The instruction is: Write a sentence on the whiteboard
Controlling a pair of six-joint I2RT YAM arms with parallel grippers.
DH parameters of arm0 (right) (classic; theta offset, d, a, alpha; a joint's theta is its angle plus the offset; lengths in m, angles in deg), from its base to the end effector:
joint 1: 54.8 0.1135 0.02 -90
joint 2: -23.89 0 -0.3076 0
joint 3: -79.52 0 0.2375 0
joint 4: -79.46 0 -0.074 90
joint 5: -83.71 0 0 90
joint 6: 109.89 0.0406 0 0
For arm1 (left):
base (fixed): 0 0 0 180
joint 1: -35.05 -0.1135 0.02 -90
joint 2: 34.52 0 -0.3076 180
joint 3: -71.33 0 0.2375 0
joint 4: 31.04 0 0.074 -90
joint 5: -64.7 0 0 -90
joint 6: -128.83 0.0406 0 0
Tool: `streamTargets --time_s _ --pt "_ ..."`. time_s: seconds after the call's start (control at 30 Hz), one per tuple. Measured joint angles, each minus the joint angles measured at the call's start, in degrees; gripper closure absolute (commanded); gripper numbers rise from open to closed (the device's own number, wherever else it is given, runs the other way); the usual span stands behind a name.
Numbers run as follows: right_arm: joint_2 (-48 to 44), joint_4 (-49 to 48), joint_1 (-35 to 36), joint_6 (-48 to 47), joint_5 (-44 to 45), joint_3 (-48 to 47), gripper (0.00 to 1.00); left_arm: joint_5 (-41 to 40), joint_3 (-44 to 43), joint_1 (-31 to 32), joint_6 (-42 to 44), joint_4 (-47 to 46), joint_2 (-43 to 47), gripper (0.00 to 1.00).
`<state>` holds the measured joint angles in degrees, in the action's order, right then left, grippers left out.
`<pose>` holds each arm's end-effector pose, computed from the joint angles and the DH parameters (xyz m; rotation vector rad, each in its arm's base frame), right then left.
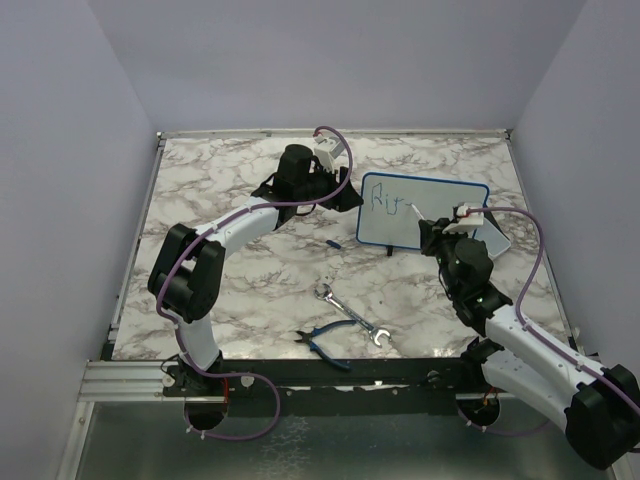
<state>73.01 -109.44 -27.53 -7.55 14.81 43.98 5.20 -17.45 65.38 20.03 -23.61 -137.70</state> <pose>0.1498 0.0608 0.2812 0.0655 1.6504 0.2230 0.3533 -0.2306 0.3134 0.5737 1.9726 -1.0693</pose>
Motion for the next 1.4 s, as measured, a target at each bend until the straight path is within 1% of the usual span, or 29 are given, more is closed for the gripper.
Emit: streamTargets --time_s 0.47,0.8,1.4 --pt "0.59 -0.87 0.00 -0.39 -1.09 0.00 0.99 0.00 0.00 0.00 0.00 0.00 0.00 0.44" --pt "3.23 -1.75 0.00 -0.39 -2.82 -0.02 0.99 0.02 0.00 0.00 0.00 0.00 0.00 0.44" --pt "2.23 -0.72 0.00 0.11 -2.32 0.00 0.99 0.04 0.00 0.00 0.00 0.00 0.00 0.44"
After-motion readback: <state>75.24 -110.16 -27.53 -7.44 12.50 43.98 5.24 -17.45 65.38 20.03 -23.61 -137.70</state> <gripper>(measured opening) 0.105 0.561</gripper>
